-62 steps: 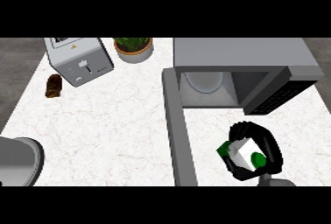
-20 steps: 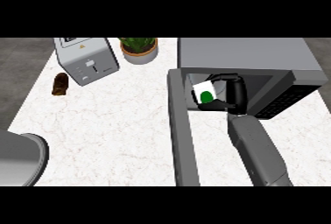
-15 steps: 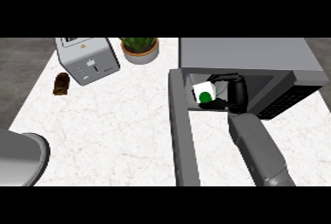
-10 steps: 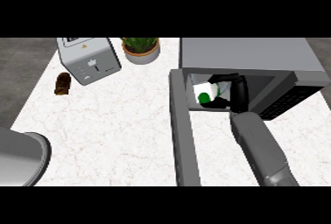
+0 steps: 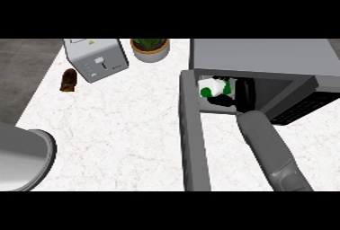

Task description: Pick up the milk, place it into the microwave and close the microwave

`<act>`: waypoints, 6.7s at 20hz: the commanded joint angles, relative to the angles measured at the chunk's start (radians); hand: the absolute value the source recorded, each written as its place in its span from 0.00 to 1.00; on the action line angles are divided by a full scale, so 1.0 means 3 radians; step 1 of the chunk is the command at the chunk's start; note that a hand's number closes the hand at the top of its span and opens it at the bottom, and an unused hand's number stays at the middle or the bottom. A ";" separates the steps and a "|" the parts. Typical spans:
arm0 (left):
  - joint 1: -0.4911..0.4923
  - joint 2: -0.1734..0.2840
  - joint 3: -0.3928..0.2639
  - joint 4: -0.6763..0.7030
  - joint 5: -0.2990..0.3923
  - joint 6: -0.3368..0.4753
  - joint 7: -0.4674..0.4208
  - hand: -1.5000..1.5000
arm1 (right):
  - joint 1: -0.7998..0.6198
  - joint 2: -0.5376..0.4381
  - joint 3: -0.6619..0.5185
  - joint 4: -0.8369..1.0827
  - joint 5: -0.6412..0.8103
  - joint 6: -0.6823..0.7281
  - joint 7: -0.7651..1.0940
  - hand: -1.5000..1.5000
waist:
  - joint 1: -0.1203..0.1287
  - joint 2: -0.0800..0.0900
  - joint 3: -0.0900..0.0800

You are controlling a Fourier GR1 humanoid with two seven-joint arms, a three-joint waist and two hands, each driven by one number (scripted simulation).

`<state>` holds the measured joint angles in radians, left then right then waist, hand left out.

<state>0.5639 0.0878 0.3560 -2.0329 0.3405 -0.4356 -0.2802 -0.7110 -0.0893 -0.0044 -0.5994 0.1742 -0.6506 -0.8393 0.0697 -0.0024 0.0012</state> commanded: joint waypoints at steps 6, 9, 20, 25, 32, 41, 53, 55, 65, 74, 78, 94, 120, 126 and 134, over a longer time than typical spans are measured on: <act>-0.0074 0.0096 0.0028 0.0072 -0.0009 -0.0096 -0.0016 0.00 | -0.0793 -0.0188 -0.0408 0.0993 -0.0047 -0.0359 0.0613 1.00 | 0.0161 0.0156 0.0007; -0.0146 -0.0003 -0.0043 0.0099 -0.0109 -0.0010 -0.0034 0.00 | -0.0913 -0.0333 -0.0465 0.1161 -0.0049 -0.0318 0.0639 1.00 | 0.0146 0.0165 0.0007; -0.0225 0.0062 -0.0012 0.0188 -0.0063 -0.0030 0.0044 0.00 | -0.0850 -0.0525 -0.0503 0.1542 0.0029 -0.0449 0.0577 1.00 | 0.0208 0.0211 0.0015; -0.0408 0.0119 -0.0012 0.0351 -0.0064 0.0002 0.0116 0.00 | -0.0978 -0.0459 -0.0381 0.1660 0.0169 -0.0410 0.0623 0.00 | 0.0212 0.0215 0.0012; -0.0545 0.0094 -0.0032 0.0443 -0.0131 0.0039 0.0051 0.00 | -0.1037 -0.0412 -0.0392 0.1642 0.0190 -0.0594 0.0601 0.00 | 0.0256 0.0246 0.0016; -0.0635 0.0134 -0.0012 0.0544 -0.0181 0.0043 0.0038 0.00 | -0.1149 -0.0315 -0.0313 0.1739 0.0303 -0.0575 0.0676 0.00 | 0.0270 0.0233 0.0010; -0.0490 0.0122 -0.0034 0.0492 -0.0216 -0.0082 -0.0067 0.00 | -0.1073 -0.0133 -0.0386 0.1737 0.0257 -0.0551 0.0603 0.00 | 0.0213 0.0169 0.0013; -0.0489 0.0093 -0.0029 0.0468 -0.0165 -0.0052 -0.0013 0.00 | -0.1071 -0.0154 -0.0382 0.1742 0.0264 -0.0463 0.0584 0.00 | 0.0190 0.0168 0.0013; -0.0245 -0.0085 -0.0076 0.0300 -0.0338 -0.0004 -0.0128 0.00 | -0.0831 -0.0141 -0.0551 0.1608 0.0107 -0.0101 0.0223 0.00 | 0.0048 0.0102 0.0010; -0.0151 -0.0185 -0.0114 0.0427 -0.0466 -0.0111 -0.0355 0.00 | -0.0581 -0.0110 -0.0747 0.1511 -0.0118 0.0677 -0.0205 0.00 | -0.0053 0.0071 0.0003; -0.0259 -0.0140 -0.0240 0.0109 -0.0486 0.0001 0.0092 0.00 | -0.0493 0.0047 -0.0818 0.1422 -0.0223 0.0804 -0.0237 0.00 | -0.0140 0.0043 0.0003; -0.0067 -0.0290 -0.0967 0.0101 -0.0760 -0.0506 -0.0018 0.00 | 0.0627 0.0293 -0.0425 0.0736 -0.0477 0.2082 -0.0747 0.00 | -0.0258 -0.0021 -0.0006; -0.2335 -0.0293 -0.2315 0.1386 -0.1811 0.0720 0.0757 1.00 | 0.2771 -0.0463 -0.0701 -0.2605 -0.1367 0.3064 0.0564 0.00 | -0.0306 0.0012 -0.0005; -0.2873 -0.0292 -0.3153 0.2181 -0.1875 0.1452 0.0547 1.00 | 0.2954 -0.0482 -0.0668 -0.2953 -0.1363 0.3098 0.0657 0.00 | -0.0331 0.0015 -0.0006; -0.3625 -0.0292 -0.3684 0.3230 -0.1170 0.2113 0.0688 1.00 | 0.3036 -0.0580 -0.0672 -0.3620 -0.1769 0.3343 0.1088 0.00 | -0.0477 0.0032 -0.0010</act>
<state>-0.4239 0.0057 -0.6765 -1.2202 -0.0912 0.1460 -0.0991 0.1658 -0.2449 -0.2028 -1.5975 -0.2973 0.3031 -0.5546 -0.0480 0.0025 -0.0015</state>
